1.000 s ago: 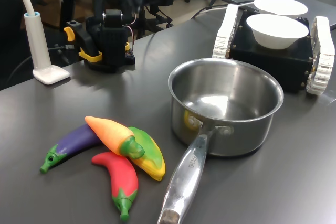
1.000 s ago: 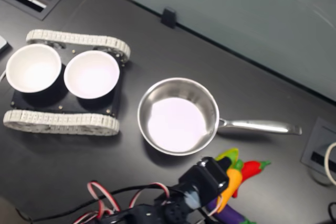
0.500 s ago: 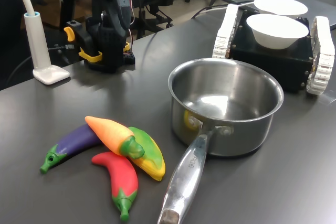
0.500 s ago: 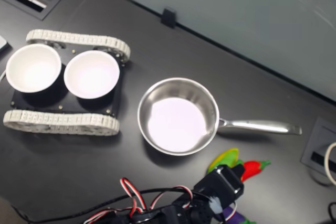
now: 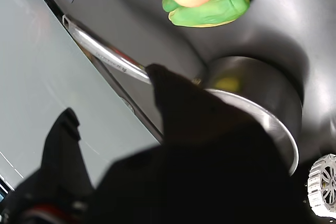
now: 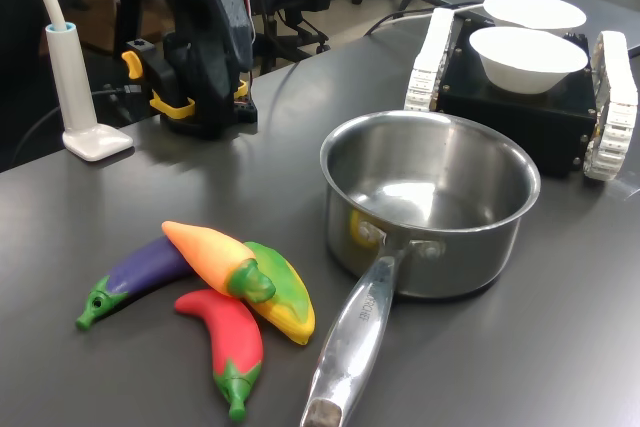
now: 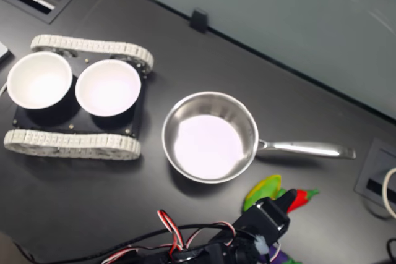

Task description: Pick up the carrot and place them in the pan

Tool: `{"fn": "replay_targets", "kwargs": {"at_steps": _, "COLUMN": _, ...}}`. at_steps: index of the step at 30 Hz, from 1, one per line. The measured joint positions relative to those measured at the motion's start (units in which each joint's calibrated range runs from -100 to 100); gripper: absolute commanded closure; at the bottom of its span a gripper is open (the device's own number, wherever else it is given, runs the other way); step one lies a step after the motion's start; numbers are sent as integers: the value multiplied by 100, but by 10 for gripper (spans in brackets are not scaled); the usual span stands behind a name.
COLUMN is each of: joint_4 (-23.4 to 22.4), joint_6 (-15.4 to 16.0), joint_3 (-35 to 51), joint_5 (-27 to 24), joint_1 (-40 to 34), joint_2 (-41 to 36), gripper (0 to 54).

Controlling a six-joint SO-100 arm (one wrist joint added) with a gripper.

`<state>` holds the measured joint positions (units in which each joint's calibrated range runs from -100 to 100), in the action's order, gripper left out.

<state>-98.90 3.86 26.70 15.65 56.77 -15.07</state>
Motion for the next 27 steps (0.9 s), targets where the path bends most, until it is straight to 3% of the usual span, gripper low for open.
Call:
{"fn": "replay_targets", "kwargs": {"at_steps": 10, "joint_4": 25, "joint_6": 0, "joint_3": -262, "joint_5": 327, "joint_1": 66, "joint_2": 25, "gripper": 224}}
{"fn": "replay_targets", "kwargs": {"at_steps": 27, "joint_4": 153, "joint_6": -73, "joint_3": -968, "joint_5": 742, "joint_1": 55, "joint_2": 118, "gripper": 225}}
